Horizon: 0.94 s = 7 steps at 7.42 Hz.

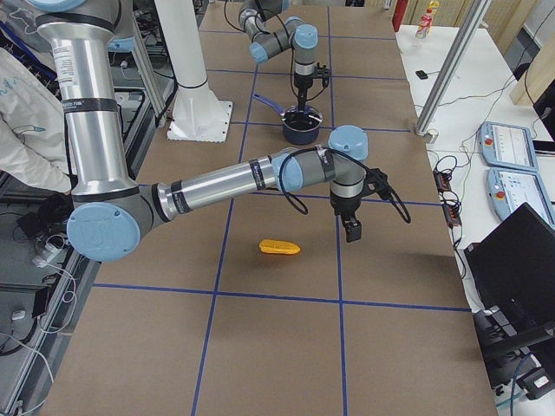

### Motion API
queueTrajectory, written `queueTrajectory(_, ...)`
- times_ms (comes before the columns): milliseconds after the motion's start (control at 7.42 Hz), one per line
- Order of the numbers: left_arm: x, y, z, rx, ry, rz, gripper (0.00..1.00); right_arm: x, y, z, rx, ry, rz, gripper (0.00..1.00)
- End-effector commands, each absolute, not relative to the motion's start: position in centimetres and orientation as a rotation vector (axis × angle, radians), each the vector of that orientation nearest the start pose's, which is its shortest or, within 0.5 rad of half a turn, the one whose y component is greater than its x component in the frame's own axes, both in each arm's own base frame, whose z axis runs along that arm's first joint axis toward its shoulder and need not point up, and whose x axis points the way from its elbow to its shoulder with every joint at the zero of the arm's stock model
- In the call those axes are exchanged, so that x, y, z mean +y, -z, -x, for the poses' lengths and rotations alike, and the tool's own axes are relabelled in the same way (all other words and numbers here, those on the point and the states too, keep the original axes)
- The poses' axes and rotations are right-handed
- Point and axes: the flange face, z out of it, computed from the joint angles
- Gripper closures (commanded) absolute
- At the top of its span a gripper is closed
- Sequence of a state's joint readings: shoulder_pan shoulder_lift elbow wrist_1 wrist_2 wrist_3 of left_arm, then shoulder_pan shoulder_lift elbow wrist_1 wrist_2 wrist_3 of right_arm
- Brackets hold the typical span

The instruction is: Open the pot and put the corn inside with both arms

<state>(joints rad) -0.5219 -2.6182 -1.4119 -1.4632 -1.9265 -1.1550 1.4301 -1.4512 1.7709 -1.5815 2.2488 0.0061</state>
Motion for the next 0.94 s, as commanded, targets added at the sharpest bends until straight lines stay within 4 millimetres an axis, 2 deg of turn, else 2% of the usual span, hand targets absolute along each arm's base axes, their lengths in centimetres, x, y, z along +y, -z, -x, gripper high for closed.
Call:
queueTrajectory(0,-45.96,-6.65,-60.42,0.85,-0.039,-0.05,0.03,-54.61,-50.43,0.6,-0.694,0.234,-0.248,0.0)
queueTrajectory(404,-46.3,-6.97,-61.01,0.873,-0.041,-0.062,0.03,-54.65,-50.66,0.61,-0.694,0.232,-0.244,0.0)
queueTrajectory(539,-46.3,-6.97,-61.01,0.873,-0.042,-0.062,0.1,-54.65,-50.66,0.61,-0.694,0.232,-0.244,0.0)
queueTrajectory(674,-46.3,-6.97,-61.01,0.873,-0.042,-0.062,0.28,-54.69,-50.64,0.62,-0.694,0.234,-0.249,0.0)
queueTrajectory(809,-46.32,-7.13,-61.02,0.868,-0.041,-0.061,0.43,-54.74,-50.74,0.62,-0.694,0.235,-0.251,0.0)
